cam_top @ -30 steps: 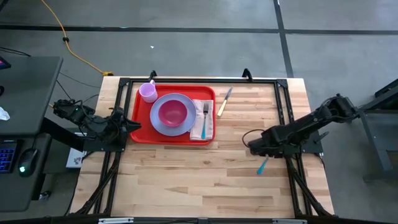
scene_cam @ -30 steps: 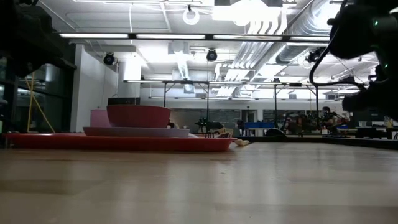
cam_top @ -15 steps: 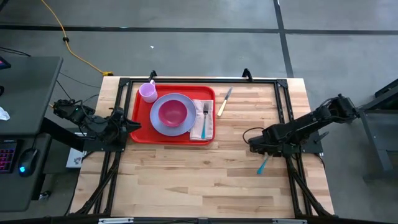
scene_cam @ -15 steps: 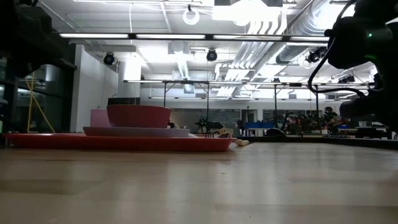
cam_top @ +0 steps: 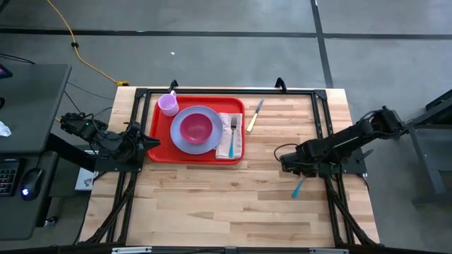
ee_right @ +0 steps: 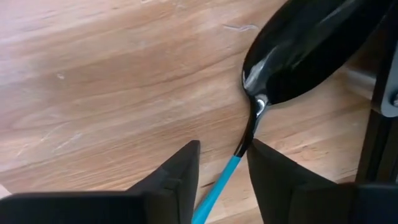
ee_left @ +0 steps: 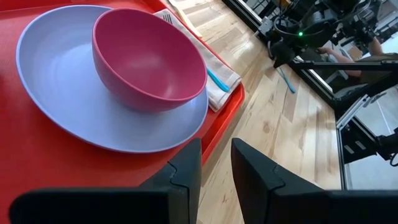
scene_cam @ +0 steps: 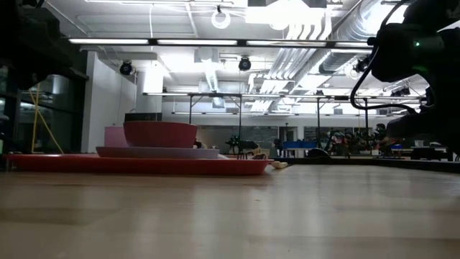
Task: Set up tray
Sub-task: Put the green spoon on the brown napkin to the left of the green fork
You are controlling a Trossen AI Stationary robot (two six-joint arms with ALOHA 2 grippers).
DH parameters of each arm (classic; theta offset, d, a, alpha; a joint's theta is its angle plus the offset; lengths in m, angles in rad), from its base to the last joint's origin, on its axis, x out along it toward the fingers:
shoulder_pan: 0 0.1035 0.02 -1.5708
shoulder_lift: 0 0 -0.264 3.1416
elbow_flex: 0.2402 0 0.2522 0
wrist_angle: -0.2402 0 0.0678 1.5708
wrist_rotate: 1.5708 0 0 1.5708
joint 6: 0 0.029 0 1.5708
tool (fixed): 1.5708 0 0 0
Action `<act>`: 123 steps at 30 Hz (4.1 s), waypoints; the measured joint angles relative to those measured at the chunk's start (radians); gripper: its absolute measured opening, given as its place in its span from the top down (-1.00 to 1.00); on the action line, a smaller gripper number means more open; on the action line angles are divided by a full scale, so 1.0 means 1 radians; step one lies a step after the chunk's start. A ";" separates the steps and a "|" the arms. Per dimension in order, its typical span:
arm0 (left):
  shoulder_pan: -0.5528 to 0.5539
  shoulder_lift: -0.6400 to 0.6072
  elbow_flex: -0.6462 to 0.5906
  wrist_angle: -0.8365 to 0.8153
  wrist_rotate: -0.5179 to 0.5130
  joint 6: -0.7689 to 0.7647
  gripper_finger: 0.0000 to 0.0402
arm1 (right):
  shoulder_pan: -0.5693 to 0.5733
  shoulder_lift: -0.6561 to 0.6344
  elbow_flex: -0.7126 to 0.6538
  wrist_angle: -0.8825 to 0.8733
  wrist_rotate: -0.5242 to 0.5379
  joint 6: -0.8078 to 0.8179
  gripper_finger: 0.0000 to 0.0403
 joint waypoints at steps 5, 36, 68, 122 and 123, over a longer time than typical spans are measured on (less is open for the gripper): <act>0.000 0.000 0.000 0.000 0.000 0.000 0.42 | 0.000 0.000 -0.001 0.007 0.004 0.000 0.50; 0.000 0.000 0.000 0.000 -0.001 0.000 0.42 | -0.036 0.007 0.088 0.071 0.175 -0.082 0.99; 0.000 0.000 0.000 0.000 -0.001 0.000 0.42 | -0.318 0.079 0.381 0.521 0.394 -0.576 1.00; 0.000 0.000 0.000 0.001 -0.008 -0.004 0.41 | -0.485 0.577 0.824 0.510 0.165 -0.749 1.00; 0.000 0.000 0.000 0.001 -0.008 -0.004 0.42 | -0.487 0.577 0.824 0.508 0.169 -0.752 1.00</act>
